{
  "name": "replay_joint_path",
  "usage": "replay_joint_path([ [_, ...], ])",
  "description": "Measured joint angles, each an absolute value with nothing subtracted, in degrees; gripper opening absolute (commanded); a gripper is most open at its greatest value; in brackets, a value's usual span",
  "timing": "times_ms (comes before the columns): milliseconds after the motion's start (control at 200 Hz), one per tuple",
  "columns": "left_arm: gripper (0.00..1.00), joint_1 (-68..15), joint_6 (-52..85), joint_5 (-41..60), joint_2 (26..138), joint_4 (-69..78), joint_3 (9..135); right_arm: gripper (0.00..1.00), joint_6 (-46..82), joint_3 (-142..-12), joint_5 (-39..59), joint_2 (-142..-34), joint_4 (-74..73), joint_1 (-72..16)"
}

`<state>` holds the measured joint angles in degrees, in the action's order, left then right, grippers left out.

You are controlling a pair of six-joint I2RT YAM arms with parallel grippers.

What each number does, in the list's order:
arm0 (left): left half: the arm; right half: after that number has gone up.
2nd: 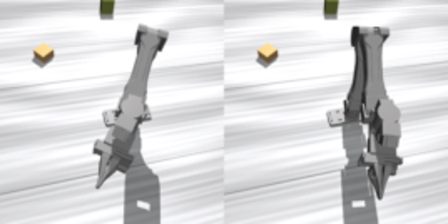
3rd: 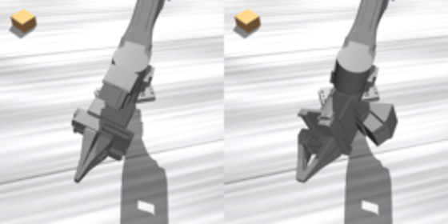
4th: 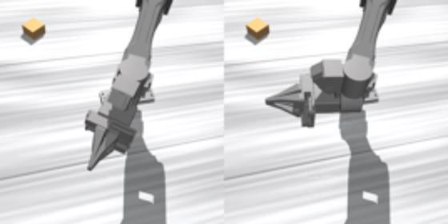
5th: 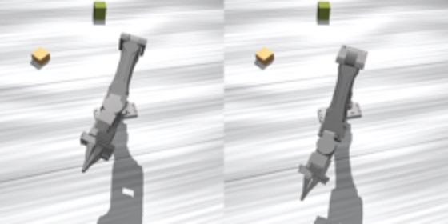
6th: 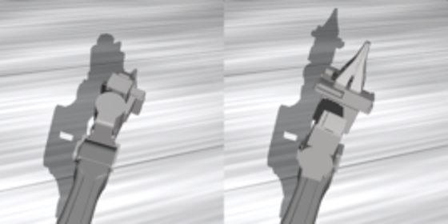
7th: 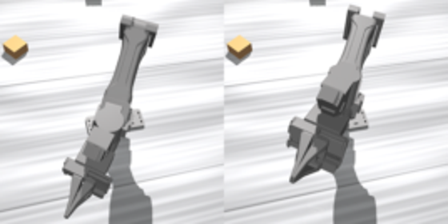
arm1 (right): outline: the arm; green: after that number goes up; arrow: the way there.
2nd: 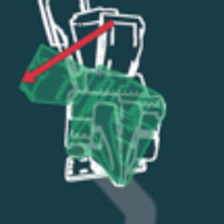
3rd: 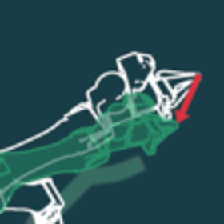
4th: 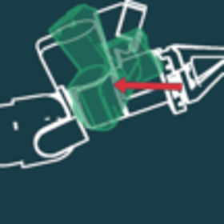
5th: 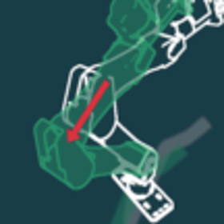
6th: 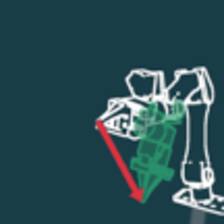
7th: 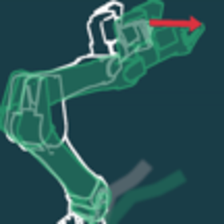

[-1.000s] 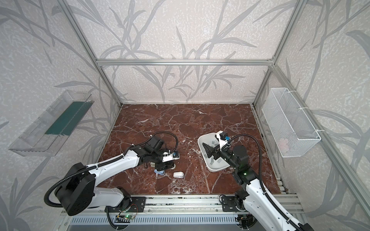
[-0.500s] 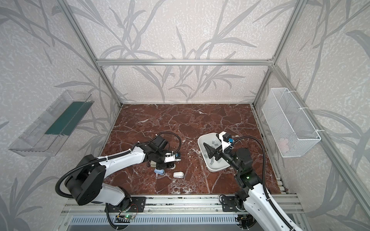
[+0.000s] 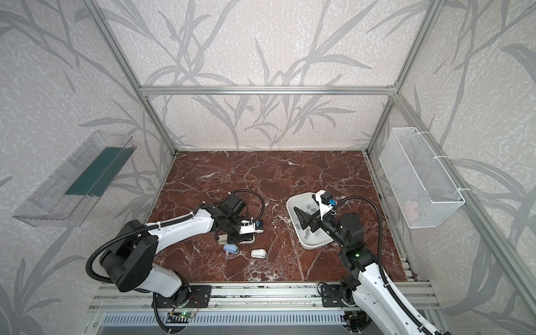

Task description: Load the staples into the stapler

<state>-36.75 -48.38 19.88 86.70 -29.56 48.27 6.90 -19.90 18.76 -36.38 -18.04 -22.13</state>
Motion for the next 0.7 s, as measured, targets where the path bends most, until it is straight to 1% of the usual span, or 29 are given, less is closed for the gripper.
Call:
replay_joint_path([
  [70,0.41,-36.75,-48.36,20.01,86.08,-29.58,48.27,0.93,6.9,-19.9,19.25,-37.15,-18.35,-22.13],
  [125,0.47,-36.77,-48.58,19.94,85.58,-29.52,48.27,0.93,6.9,-19.9,19.77,-37.71,-18.52,-22.13],
  [170,0.49,-36.8,-48.25,19.59,85.19,-29.45,48.25,0.93,6.87,-19.9,20.21,-38.13,-18.63,-22.13],
  [540,0.5,-36.82,-48.1,15.94,84.99,-33.04,48.27,0.92,6.87,-19.9,22.26,-39.59,-18.74,-22.13],
  [620,0.48,-36.82,-48.03,15.66,84.99,-33.06,48.27,0.92,6.87,-19.9,22.57,-39.38,-18.72,-22.13],
  [700,0.43,-36.82,-48.07,15.64,84.99,-32.97,48.25,0.93,6.9,-19.9,22.63,-39.07,-18.81,-22.13],
])
